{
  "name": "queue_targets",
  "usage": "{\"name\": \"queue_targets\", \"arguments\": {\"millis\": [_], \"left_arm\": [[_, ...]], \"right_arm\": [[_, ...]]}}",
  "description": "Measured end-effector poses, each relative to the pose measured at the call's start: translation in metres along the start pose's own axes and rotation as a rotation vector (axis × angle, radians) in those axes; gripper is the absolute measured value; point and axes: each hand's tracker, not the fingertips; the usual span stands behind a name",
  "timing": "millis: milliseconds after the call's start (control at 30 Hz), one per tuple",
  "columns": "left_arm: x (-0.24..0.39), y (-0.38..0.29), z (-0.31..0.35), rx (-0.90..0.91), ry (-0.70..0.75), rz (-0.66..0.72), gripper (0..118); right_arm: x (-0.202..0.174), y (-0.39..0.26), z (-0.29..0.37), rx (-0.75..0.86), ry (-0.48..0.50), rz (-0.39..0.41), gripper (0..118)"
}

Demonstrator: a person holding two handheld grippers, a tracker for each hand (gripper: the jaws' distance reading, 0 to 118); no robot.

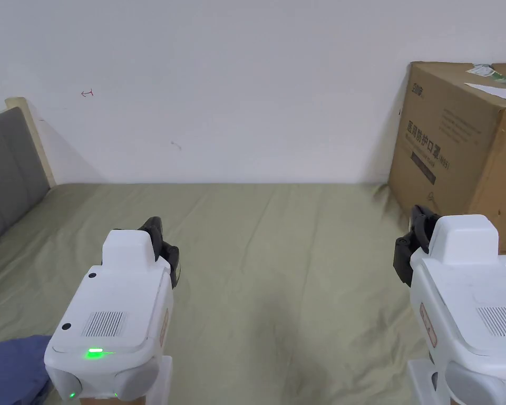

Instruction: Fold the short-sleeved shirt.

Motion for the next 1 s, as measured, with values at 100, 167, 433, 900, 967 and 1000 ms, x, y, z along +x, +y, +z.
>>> {"name": "queue_targets", "arguments": {"millis": [100,167,433,900,967,1000], "left_arm": [[0.0006,-0.0002,-0.0003,-0.001,-0.004,-0.001,0],[0.0007,-0.0001,-0.0004,-0.001,-0.007,-0.003,0],[0.0013,-0.0014,-0.001,0.001,-0.011,-0.011,0],[0.0005,-0.0008,-0.0022,0.0,-0.022,-0.004,0],[0.0008,-0.001,-0.0024,-0.004,-0.022,-0.007,0],[0.0003,-0.0016,-0.0023,-0.004,-0.024,-0.006,0]], "right_arm": [[0.0003,-0.0007,0.0002,-0.001,0.0,-0.001,0],[0.0002,-0.0009,0.0001,-0.003,-0.002,-0.002,0],[-0.0007,-0.0009,0.0005,-0.003,0.002,-0.002,0],[0.0008,0.0003,0.0017,0.002,-0.001,0.0,0],[0.0016,0.0005,0.0016,0.002,-0.001,-0.001,0],[0.002,0.0008,0.0018,0.002,0.0,-0.004,0]]}}
